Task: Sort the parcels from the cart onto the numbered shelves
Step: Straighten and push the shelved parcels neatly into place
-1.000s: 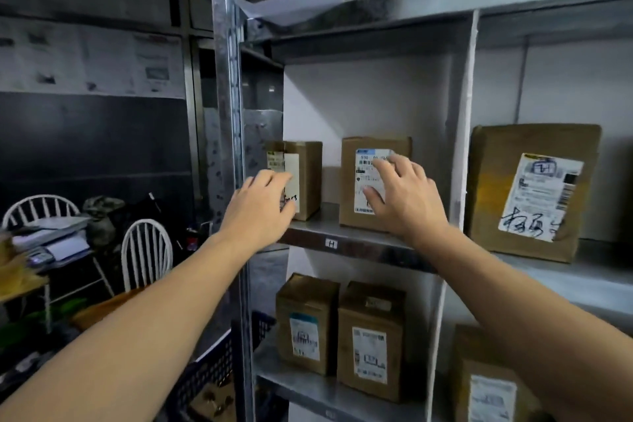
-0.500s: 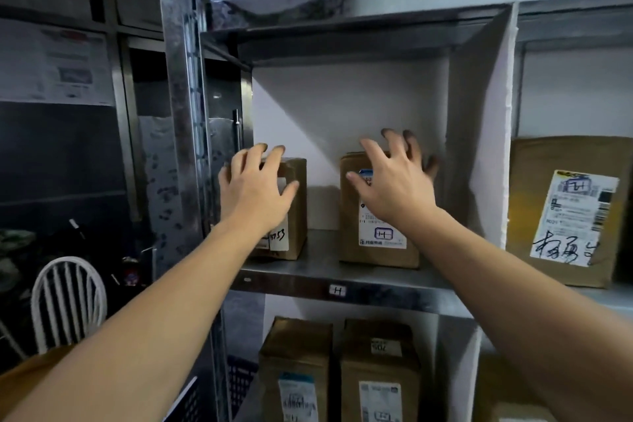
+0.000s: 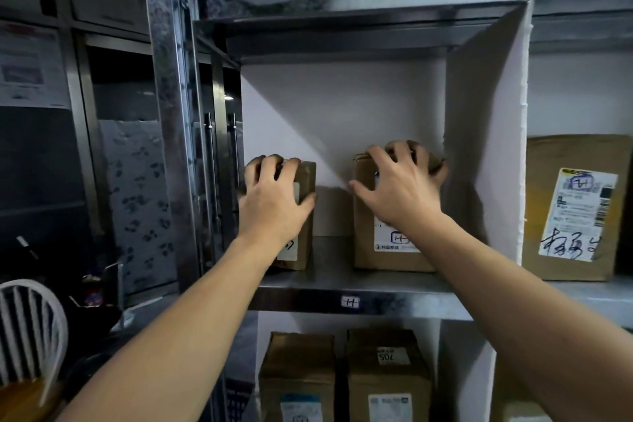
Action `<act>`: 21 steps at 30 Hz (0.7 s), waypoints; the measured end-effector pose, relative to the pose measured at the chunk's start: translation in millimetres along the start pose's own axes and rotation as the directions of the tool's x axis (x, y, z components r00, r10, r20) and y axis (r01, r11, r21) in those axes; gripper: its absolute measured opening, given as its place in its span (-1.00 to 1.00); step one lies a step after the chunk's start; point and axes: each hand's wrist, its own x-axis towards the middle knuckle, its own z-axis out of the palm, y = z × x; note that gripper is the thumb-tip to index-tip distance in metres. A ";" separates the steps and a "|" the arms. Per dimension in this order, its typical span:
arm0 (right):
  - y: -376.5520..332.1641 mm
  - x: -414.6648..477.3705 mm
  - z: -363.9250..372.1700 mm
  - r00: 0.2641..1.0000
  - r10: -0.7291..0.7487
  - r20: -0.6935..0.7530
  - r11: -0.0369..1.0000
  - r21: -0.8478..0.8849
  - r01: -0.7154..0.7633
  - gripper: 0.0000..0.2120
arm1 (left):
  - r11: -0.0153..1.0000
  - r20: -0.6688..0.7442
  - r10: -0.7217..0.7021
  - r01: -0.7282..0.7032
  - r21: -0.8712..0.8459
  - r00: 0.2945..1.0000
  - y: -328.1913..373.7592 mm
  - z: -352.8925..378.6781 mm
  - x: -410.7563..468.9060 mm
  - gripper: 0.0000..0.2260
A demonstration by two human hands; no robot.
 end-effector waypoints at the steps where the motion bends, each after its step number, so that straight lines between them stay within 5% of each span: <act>1: 2.5 0.0 -0.7 1.000 0.005 0.001 1.000 -0.009 -0.005 -0.43 | 1.000 -0.002 0.004 -0.004 -0.005 1.000 1.9 0.9 0.3 -0.45; 21: 9.6 -7.2 -11.0 0.999 -0.001 0.039 1.000 0.008 0.000 -0.41 | 0.999 0.081 -0.023 0.019 0.046 0.996 11.2 -2.6 0.8 -0.40</act>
